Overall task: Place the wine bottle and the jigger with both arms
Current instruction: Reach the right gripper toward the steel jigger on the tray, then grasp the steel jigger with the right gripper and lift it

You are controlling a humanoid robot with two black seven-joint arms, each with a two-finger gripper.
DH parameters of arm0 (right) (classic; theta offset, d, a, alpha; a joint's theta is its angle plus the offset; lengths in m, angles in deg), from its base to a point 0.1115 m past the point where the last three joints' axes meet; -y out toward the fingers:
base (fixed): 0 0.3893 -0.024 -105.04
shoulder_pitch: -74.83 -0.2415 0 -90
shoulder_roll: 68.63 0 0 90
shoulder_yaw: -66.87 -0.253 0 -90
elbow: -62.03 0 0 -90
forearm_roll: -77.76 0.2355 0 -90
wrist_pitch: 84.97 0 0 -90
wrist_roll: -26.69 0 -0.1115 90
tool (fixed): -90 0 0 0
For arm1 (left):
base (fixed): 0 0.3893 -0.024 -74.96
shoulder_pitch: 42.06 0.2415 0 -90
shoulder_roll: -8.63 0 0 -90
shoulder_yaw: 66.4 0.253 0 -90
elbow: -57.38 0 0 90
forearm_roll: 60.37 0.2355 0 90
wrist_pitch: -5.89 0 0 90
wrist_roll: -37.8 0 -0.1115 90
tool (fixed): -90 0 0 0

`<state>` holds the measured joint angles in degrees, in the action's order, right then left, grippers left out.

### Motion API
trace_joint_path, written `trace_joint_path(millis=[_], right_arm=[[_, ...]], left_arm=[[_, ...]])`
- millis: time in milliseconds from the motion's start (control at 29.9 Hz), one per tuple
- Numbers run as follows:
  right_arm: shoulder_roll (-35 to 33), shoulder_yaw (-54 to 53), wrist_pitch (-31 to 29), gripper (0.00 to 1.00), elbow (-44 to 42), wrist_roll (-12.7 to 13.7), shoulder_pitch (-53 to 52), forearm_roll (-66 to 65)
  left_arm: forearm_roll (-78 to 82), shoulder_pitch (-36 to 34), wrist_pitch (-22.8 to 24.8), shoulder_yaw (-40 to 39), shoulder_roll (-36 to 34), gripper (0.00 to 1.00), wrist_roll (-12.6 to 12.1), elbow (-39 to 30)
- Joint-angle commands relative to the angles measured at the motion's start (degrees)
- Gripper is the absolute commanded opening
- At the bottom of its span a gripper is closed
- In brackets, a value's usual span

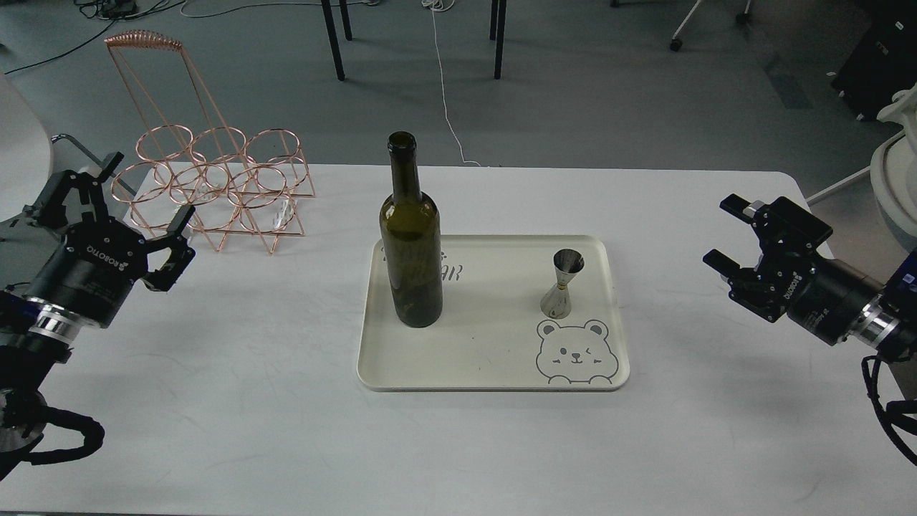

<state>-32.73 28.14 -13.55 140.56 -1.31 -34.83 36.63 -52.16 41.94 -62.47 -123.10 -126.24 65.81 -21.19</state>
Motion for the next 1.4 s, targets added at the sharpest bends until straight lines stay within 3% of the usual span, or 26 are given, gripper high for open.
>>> trace_joint_path(millis=[0,201,301,535,735,1069,1170,1270,1370], right_arm=[[-2.5,0.1,4.4,0.99,4.8,0.0,0.1,-18.1],[-0.4,3.3,24.0,0.99,2.6,0.0,0.0,-48.0],[4.3,4.3,29.0,0.99,-0.4,0.0,-0.4,-54.7],[18.3,4.8,45.5,0.99,-13.4,0.0,-1.8,-75.1],[27.4,6.9,46.6,0.99,-21.0,0.0,-5.2,-81.6],[36.6,10.3,46.6,0.98,-33.5,0.0,-11.1,-81.9],[38.6,10.2,46.6,0.9,-35.6,0.0,-11.4,-81.8],[39.9,10.2,46.6,0.59,-37.7,0.0,-12.1,-81.8],[40.3,10.2,46.6,0.4,-38.4,0.0,-12.4,-81.8]], left_arm=[[0.0,-1.4,0.9,-0.3,-0.4,0.99,0.0,0.5],[0.0,-1.4,2.7,-0.3,-0.3,0.99,0.0,0.5],[0.0,-1.3,6.3,-0.4,-0.3,0.99,0.0,0.4],[0.0,-1.2,6.4,-0.5,0.0,0.99,0.0,0.4],[-0.1,-1.2,6.4,-1.6,0.0,0.99,0.0,0.4],[-0.1,-1.2,6.4,-2.3,-0.1,0.99,0.0,0.4],[-0.1,-1.2,6.4,-2.9,-0.1,0.99,0.0,0.4],[-0.1,-1.2,6.4,-3.0,-0.1,0.99,0.0,0.4],[-0.1,-1.2,6.4,-3.0,0.0,0.99,0.0,0.4]])
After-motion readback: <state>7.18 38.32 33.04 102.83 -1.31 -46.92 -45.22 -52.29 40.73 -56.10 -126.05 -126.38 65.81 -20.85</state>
